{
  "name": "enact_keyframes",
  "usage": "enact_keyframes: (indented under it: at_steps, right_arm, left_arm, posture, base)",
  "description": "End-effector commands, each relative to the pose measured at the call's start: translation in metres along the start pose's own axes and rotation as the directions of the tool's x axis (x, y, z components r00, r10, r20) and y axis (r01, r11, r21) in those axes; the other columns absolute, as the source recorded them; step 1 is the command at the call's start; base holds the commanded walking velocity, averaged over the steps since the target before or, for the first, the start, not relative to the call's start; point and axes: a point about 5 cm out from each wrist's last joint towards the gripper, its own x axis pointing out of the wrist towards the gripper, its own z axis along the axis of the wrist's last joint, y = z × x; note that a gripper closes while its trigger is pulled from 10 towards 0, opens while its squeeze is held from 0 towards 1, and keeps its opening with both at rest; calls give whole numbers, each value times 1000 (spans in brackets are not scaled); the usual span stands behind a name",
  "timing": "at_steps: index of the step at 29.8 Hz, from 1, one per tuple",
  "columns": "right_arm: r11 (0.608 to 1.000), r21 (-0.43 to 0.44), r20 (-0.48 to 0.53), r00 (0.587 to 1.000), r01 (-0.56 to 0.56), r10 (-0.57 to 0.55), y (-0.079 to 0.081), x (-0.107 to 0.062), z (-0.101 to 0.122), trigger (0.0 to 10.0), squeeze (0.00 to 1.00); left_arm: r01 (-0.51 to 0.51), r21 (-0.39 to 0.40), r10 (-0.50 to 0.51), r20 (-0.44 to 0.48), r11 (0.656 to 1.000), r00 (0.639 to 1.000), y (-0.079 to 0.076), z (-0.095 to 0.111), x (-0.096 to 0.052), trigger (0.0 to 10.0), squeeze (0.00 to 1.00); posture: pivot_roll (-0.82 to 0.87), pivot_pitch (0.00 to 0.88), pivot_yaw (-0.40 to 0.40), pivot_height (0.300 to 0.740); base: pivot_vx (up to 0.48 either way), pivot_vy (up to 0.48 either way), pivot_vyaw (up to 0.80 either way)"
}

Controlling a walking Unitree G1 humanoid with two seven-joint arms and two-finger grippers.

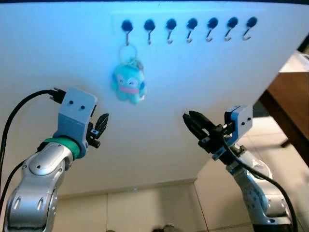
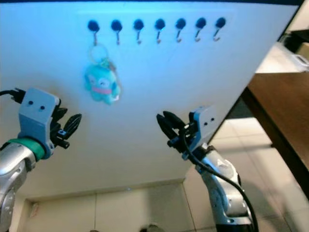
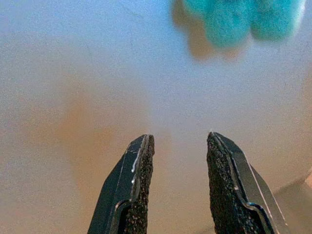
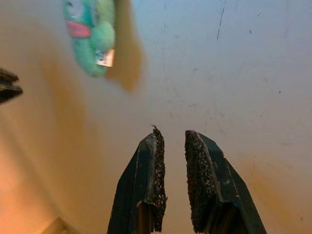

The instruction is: Hang keys on a hook

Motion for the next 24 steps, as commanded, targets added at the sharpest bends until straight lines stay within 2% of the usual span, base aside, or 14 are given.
enact_keyframes:
  at_steps: [1,24]
  right_arm:
    - [1000,-4,-8,1000,4,-4,0,-3,-2,10000,0]
    - [1000,12,-13,1000,15,-15,-1,-2,-3,10000,0]
  left_arm:
    - [8,-1,-8,-3,1000,1000,-1,-1,1,10000,0]
    - [8,-3,-8,0,1000,1000,-1,-1,0,10000,0]
  posture:
    - [73,0,36,740]
    - [76,0,36,740]
  base:
    - [-394,0,0]
    - [-395,0,0]
